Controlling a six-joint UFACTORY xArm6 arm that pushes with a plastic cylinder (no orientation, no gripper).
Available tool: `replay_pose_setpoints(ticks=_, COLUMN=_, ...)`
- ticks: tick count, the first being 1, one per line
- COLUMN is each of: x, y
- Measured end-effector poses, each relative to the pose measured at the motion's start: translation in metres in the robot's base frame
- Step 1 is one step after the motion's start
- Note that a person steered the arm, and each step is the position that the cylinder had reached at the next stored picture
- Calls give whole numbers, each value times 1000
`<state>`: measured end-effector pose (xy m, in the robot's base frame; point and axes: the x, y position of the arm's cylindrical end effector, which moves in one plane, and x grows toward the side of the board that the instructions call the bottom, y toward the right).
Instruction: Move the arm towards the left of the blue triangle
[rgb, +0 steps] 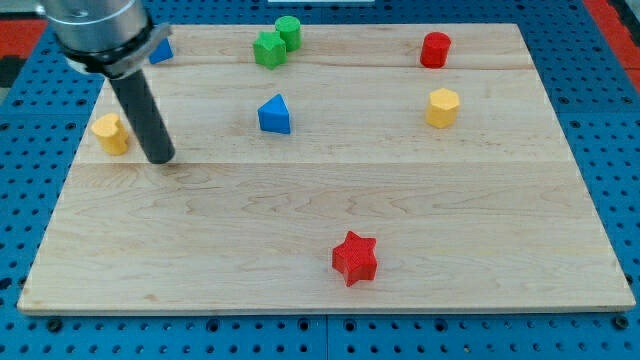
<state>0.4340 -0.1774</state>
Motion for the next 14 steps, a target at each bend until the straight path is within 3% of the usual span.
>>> replay_pose_setpoints(ticks=9, x=-18, y=-9)
replay_pose_setpoints(ticks=11, x=-65, y=24)
replay_pose_setpoints(ticks=13, x=-70, y=90)
replay_pose_setpoints(ticks=14, x=-70, y=90)
